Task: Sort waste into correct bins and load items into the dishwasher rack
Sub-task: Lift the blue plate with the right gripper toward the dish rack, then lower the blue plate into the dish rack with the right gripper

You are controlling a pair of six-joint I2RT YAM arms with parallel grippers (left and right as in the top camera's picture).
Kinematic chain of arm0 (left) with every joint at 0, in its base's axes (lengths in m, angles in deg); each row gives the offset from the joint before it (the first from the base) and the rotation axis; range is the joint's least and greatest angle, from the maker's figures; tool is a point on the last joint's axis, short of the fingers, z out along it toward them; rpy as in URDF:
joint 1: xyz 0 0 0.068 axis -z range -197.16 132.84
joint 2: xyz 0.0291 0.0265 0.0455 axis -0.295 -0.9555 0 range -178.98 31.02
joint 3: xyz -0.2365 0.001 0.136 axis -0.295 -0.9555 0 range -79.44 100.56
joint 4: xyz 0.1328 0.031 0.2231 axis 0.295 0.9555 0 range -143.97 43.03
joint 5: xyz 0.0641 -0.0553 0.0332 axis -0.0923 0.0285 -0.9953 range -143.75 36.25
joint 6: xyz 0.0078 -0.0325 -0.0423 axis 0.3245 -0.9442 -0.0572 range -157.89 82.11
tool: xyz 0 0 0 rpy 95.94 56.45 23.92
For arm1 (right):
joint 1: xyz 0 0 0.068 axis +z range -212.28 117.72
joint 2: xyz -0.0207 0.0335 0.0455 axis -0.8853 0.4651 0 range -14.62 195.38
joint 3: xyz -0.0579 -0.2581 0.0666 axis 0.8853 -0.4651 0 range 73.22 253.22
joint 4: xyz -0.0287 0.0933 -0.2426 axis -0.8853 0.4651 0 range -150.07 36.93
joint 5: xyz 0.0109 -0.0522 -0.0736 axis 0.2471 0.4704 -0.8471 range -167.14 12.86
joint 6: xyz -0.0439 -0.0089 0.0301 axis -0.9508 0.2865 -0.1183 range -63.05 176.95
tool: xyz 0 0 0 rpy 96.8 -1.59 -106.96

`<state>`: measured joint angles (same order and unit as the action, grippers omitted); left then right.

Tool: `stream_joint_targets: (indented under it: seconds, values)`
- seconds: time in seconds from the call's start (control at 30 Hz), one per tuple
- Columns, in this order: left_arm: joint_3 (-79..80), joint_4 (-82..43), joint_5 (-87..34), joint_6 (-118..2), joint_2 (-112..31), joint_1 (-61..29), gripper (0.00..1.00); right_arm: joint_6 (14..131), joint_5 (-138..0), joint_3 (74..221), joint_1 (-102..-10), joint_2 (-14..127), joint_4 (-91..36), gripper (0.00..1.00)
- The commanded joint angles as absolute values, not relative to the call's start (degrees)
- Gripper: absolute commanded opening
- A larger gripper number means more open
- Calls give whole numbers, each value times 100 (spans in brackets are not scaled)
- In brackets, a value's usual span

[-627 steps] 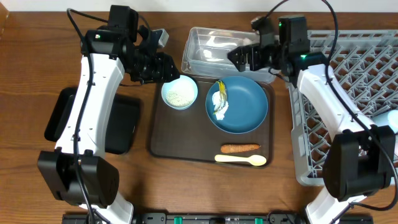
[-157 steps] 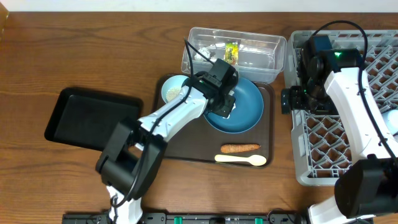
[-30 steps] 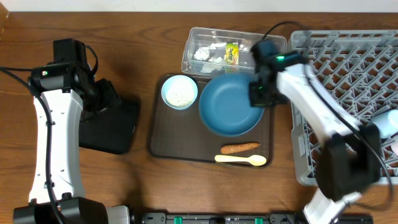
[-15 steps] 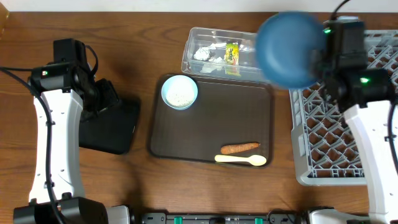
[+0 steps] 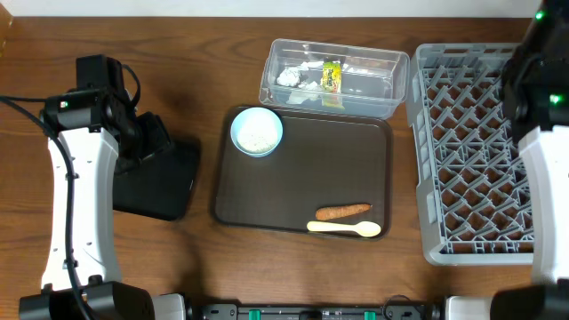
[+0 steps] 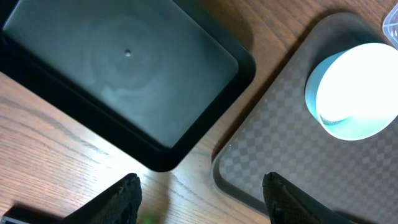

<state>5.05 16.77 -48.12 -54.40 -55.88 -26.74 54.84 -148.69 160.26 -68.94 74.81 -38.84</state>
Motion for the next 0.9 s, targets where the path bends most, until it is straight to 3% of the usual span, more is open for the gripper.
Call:
stream_joint_targets:
  seconds: [0.0,0.47,0.77,0.8,0.87]
  values:
    - [577,1714,-4821,-5453,-5513,-2679,65,5040,-15627,16052,-7231,7982,-3999,1]
    - [577,1717,-4821,-5453,-5513,-2679,65,4562,-15456,16052,-7827,9407,-4749,1]
    - [577,1712,-4823,-5451,-5513,-2679,65,4887,-14536,16048,-7473,9826,-4078,1]
    - [577,1712,-4823,-5451,-5513,-2679,65,5051,-14298,16048,-7414,9826,-3870,2]
    - [577,1712,-4823,-5451,-5513,-2679,65,5344,-13863,16048,-7294,9826,-3499,19]
